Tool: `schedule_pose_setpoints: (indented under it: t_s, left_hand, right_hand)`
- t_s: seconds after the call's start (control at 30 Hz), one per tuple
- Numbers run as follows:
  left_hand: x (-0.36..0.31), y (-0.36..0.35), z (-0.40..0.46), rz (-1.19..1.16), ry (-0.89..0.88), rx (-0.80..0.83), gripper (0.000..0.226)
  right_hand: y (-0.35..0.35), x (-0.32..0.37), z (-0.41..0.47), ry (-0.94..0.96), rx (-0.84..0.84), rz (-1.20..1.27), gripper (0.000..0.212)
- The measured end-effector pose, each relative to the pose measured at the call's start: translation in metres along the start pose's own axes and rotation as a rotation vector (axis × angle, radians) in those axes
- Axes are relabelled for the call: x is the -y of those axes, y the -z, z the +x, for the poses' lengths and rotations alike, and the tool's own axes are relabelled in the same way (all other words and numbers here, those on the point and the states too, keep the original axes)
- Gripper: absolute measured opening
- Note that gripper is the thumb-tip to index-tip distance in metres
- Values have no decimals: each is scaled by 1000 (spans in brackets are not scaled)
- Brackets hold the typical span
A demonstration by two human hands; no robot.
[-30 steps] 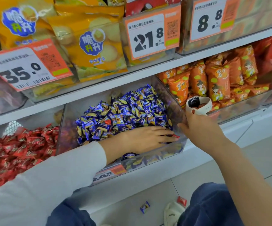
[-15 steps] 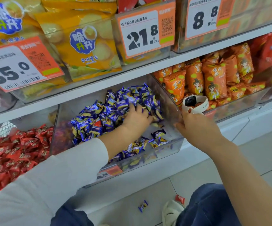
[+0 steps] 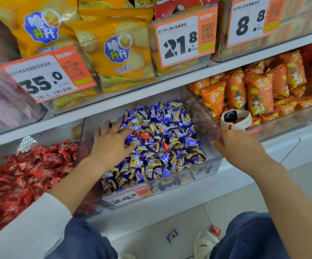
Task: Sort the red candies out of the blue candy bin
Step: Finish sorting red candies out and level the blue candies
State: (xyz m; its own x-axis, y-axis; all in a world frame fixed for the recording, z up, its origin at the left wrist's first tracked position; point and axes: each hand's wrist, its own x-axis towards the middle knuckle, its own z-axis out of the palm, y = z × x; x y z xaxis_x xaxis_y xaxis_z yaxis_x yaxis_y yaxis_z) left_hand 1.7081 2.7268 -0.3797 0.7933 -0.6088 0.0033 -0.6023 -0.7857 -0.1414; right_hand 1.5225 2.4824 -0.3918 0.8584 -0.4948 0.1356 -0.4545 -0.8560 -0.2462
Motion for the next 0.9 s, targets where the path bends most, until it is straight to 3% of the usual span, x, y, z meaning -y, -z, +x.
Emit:
schedule_pose_setpoints:
  t_s: [0.07, 0.13, 0.2, 0.27, 0.43, 0.63, 0.7, 0.8, 0.9]
  left_hand:
    - [-16, 1, -10, 22, -115, -75, 51]
    - [-43, -4, -16, -91, -363, -92, 45]
    - [-71, -13, -10, -135, -554, 8, 43]
    - [-92, -22, 2, -74, -617, 91, 45]
    - [-100, -31, 23, 217, -484, 197, 63]
    - [-90, -9, 22, 477, -252, 141, 52]
    - [-82, -1, 16, 426, -189, 98, 49]
    - [-58, 0, -9, 138, -198, 47, 41]
    - [-31, -1, -38, -214, -287, 71, 44]
  right_hand:
    - [0, 0, 0, 0, -3, 1, 24]
    - [0, 1, -1, -2, -10, 6, 26]
    - [0, 1, -1, -10, -10, 9, 26]
    - [1, 1, -2, -11, 0, 10, 26]
    - [2, 1, -3, -12, 20, 7, 24]
    - [7, 3, -5, -25, 61, 32, 25]
    - [7, 4, -5, -39, 69, 24, 25]
    - [11, 6, -6, -77, 67, -38, 27]
    - [20, 16, -9, -94, -113, -71, 37]
